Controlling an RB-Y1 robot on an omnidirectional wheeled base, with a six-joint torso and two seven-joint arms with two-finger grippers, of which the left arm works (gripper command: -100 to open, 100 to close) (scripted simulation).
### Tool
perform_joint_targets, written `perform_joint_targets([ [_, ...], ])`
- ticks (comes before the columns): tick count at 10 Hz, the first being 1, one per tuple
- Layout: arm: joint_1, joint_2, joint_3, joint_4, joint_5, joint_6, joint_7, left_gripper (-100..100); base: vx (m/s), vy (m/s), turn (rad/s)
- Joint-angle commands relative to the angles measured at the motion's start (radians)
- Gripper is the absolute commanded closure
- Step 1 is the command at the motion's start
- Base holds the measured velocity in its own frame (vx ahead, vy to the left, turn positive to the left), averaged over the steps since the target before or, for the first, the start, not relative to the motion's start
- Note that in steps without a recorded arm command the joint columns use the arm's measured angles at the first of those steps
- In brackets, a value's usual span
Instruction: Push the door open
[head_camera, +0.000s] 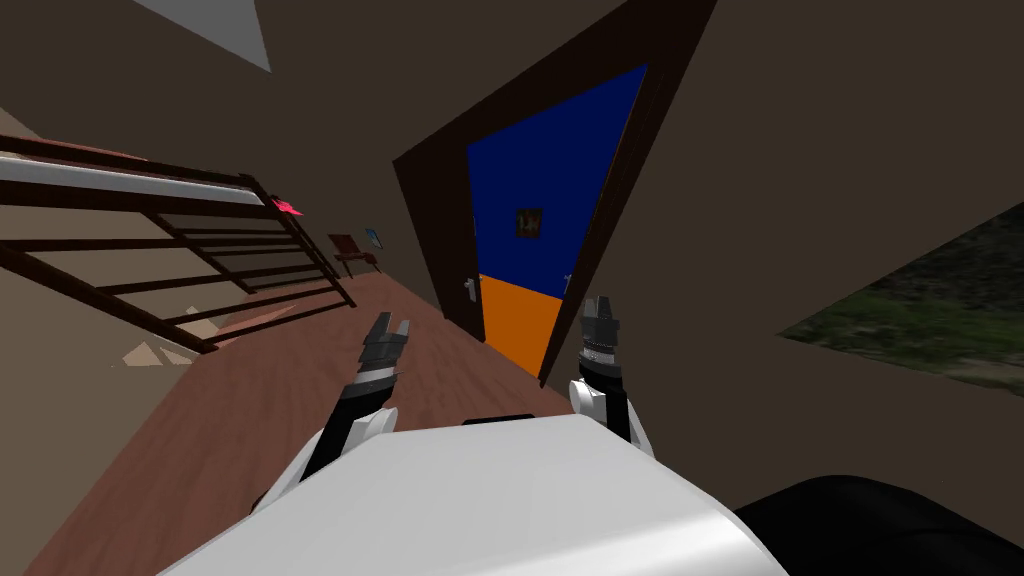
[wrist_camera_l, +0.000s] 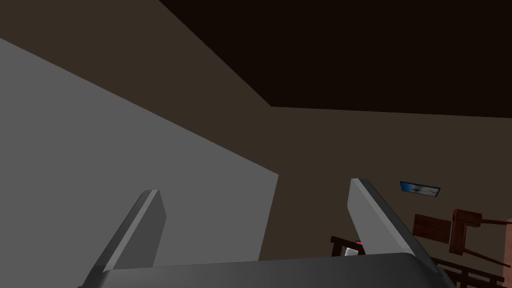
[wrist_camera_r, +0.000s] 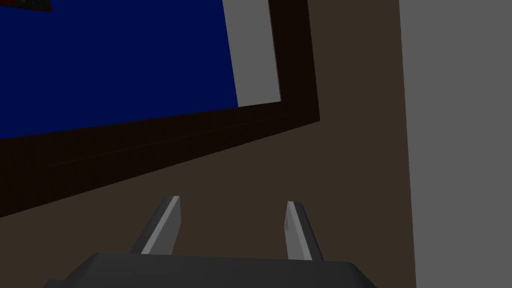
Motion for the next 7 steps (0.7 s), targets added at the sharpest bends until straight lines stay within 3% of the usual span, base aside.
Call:
perform_joint_targets([
  [1,-0.011,0.014,0.012,0.042,-0.007,-0.009,0.021,-100,0.034,0.061,-0.238],
  [7,-0.038,0.066,0.056,0.186,-0.034,-0.037,0.101,-100,0.041,0.072,-0.194],
])
